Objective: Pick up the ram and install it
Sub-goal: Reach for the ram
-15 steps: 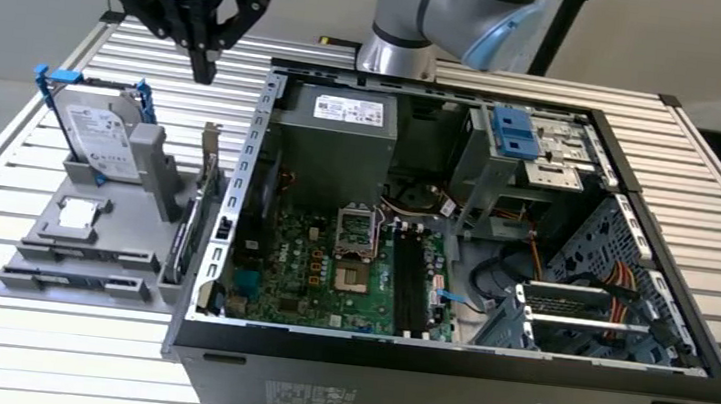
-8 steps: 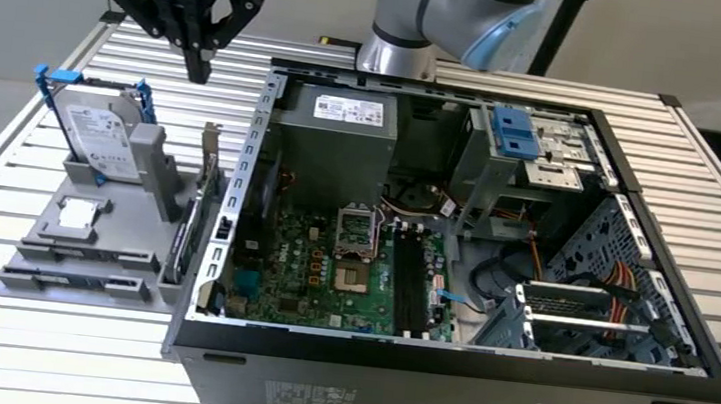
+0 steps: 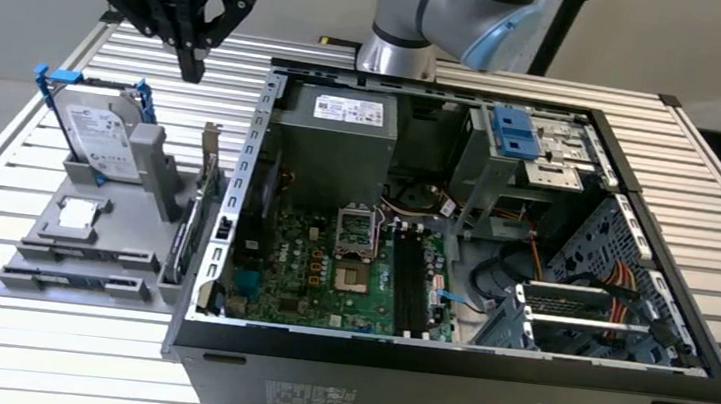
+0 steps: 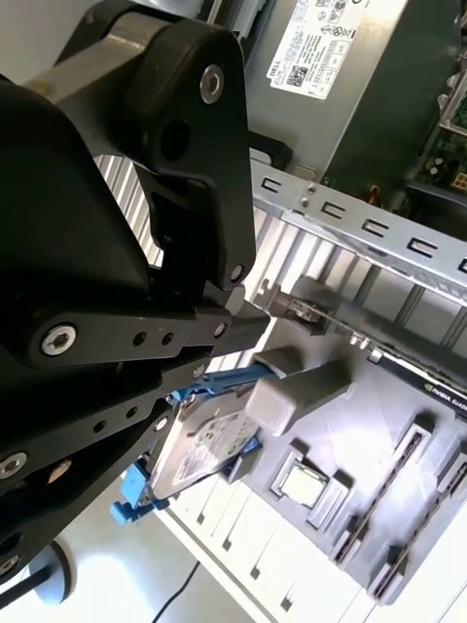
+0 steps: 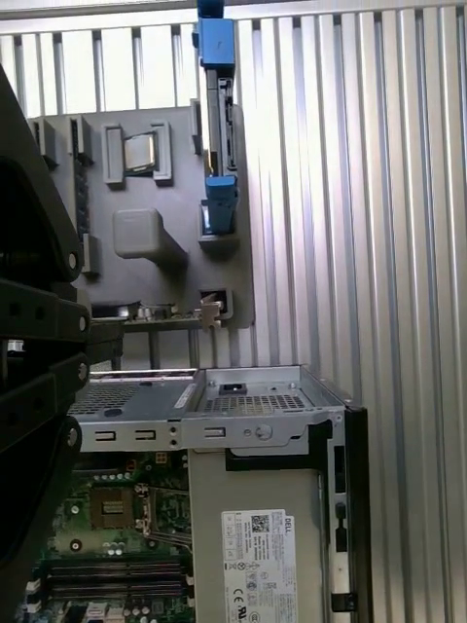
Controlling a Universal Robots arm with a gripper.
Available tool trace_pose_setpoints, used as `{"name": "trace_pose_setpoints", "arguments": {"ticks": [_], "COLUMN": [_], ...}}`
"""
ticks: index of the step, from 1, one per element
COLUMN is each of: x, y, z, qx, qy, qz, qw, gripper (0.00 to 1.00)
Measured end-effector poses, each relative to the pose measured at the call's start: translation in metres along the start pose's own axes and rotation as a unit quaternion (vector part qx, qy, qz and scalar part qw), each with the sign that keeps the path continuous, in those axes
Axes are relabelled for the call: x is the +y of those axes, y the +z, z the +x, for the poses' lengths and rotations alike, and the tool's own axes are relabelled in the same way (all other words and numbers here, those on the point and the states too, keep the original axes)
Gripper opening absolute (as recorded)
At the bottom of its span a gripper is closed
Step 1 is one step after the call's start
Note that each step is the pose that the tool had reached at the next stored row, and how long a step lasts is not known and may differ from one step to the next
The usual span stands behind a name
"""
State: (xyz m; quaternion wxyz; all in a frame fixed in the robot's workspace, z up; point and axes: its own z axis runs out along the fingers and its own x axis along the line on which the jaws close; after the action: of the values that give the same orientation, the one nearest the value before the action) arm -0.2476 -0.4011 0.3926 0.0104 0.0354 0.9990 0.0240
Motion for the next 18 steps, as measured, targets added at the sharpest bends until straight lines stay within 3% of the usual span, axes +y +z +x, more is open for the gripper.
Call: {"name": "trace_pose_setpoints", "arguments": {"ticks": [18], "x": [-0.0009], "y": [-0.0003], "z": [0.0114], "qx": [0.0], "qy": [0.0], "qz": [0.0], "qw": [1.0], "gripper": [0.0]}}
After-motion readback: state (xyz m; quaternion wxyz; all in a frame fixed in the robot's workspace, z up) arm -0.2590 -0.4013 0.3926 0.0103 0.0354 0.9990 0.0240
